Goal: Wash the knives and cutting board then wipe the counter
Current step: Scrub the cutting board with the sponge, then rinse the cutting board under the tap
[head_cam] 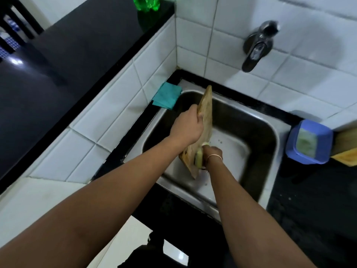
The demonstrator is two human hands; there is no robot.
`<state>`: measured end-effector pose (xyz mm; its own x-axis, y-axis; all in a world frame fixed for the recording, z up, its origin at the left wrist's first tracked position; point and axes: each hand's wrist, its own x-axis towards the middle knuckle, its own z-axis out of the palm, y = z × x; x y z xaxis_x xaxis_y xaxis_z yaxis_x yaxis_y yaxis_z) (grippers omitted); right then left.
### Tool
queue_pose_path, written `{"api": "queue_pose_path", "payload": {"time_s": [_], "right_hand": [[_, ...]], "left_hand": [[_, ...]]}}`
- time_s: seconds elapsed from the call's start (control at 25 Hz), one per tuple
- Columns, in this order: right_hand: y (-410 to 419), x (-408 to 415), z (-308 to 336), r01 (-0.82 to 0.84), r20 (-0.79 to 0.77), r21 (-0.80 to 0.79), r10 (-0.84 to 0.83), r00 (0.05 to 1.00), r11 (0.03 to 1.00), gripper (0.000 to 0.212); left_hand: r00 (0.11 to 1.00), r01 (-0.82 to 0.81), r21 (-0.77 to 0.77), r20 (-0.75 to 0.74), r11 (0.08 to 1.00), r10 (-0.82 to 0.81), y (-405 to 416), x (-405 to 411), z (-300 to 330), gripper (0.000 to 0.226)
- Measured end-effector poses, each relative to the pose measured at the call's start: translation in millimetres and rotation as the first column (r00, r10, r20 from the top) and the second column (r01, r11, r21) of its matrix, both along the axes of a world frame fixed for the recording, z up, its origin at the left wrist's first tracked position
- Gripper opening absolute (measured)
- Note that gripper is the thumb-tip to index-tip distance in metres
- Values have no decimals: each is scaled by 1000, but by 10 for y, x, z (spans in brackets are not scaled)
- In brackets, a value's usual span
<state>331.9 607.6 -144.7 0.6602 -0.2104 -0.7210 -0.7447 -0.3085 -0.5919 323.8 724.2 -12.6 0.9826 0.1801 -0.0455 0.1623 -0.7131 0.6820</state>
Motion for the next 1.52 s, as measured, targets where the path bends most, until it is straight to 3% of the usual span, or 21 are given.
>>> {"api": "queue_pose_path", "payload": {"time_s": [0.08,0.16,0.28,0.36,0.48,0.68,0.8,1.0,1.12,1.24,1.36,1.52], "right_hand": [[-2,53,358,63,104,104,-73,992,993,9],[-93,-30,611,97,172,253,-143,975,963,17],[-428,-213,865,53,142,377,-114,983,925,19],[-768,-209,972,77,158,295,-128,979,952,14],[-1433,-37,1171,219,396,52,-222,891,974,11],[-2289,270,1521,345,652,-237,-115,750,908,13],[-2586,527,1564,294,644,-393,32,765,871,19],[-2684,720,1354,24,432,-664,358,828,747,26],[-2595,743,1280,-121,295,-719,458,839,684,35],[-2563,722,1317,-132,252,-731,444,860,670,42],[-2508,657,1418,-16,382,-720,415,826,694,37],[-2166,483,1501,74,664,-498,325,673,864,23]], "left_hand": [[1000,-14,-17,-18,1000,14,-134,-34,65,15],[999,-24,-24,-30,999,23,-250,-55,118,19],[999,10,24,-31,1000,-9,-592,-75,171,24],[999,9,58,-50,998,-6,-858,-84,188,28],[997,-10,77,-75,997,16,-1103,-78,175,34],[996,43,146,-82,988,-31,-1494,-121,170,37],[997,35,147,-78,989,-24,-1627,-128,151,37],[996,7,142,-90,990,6,-1571,-91,110,33],[997,2,145,-72,989,8,-1451,-88,131,30],[997,-2,155,-75,988,14,-1340,-80,151,30],[996,12,153,-94,988,3,-1245,-68,182,28],[990,21,71,-137,997,-11,-1102,-76,184,22]]}}
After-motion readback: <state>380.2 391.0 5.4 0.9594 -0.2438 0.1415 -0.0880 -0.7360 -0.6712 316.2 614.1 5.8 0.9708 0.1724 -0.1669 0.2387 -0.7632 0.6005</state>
